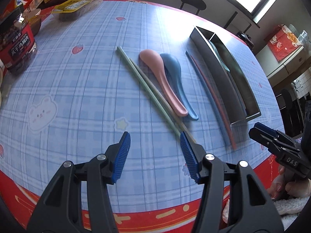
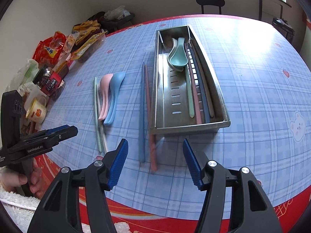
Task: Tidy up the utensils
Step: 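Move the left tool to a mint chopstick while the right tool reaches a cream chopstick, then close the left tool on the mint chopstick while the right tool grasps the cream chopstick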
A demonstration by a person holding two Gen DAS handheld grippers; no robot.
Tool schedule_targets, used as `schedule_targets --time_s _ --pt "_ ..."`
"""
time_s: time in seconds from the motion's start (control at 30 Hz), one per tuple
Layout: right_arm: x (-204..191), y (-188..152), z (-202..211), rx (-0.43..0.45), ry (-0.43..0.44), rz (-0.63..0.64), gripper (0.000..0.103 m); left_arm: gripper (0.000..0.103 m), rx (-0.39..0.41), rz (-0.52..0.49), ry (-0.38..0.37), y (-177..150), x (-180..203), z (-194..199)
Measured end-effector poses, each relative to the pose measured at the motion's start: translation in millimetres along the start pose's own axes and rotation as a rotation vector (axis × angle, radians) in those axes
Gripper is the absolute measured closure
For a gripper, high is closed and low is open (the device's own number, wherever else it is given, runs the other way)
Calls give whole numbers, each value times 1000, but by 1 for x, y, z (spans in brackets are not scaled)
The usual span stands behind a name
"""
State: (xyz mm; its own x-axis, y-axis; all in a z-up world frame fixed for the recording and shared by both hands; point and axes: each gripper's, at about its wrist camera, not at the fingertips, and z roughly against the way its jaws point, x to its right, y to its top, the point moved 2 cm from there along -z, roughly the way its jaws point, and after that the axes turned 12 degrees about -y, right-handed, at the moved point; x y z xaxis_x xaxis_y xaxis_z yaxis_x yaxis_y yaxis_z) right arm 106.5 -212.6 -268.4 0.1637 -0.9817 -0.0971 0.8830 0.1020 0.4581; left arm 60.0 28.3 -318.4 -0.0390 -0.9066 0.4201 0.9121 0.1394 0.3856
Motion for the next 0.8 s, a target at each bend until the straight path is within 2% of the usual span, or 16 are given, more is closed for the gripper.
schedule_targets --time_s 0.17,0.23,0.33,0.47,0.6,0.8 --pt "-5 -6 -6 -34 -9 24 63 50 -20 -22 41 -14 6 -5" --pt "-11 -7 -7 -42 7 40 71 50 -10 -21 41 -13 8 -4" --pt "-26 -8 -9 -52 48 91 77 52 -6 -9 34 -13 6 -2" --pt "-58 -6 -14 -65 115 209 81 60 9 37 2 -5 -2 3" --pt "-82 4 -27 -84 149 271 87 66 19 82 -46 5 -13 8" --pt "-107 18 -50 -126 159 330 87 68 25 112 -57 15 -24 9"
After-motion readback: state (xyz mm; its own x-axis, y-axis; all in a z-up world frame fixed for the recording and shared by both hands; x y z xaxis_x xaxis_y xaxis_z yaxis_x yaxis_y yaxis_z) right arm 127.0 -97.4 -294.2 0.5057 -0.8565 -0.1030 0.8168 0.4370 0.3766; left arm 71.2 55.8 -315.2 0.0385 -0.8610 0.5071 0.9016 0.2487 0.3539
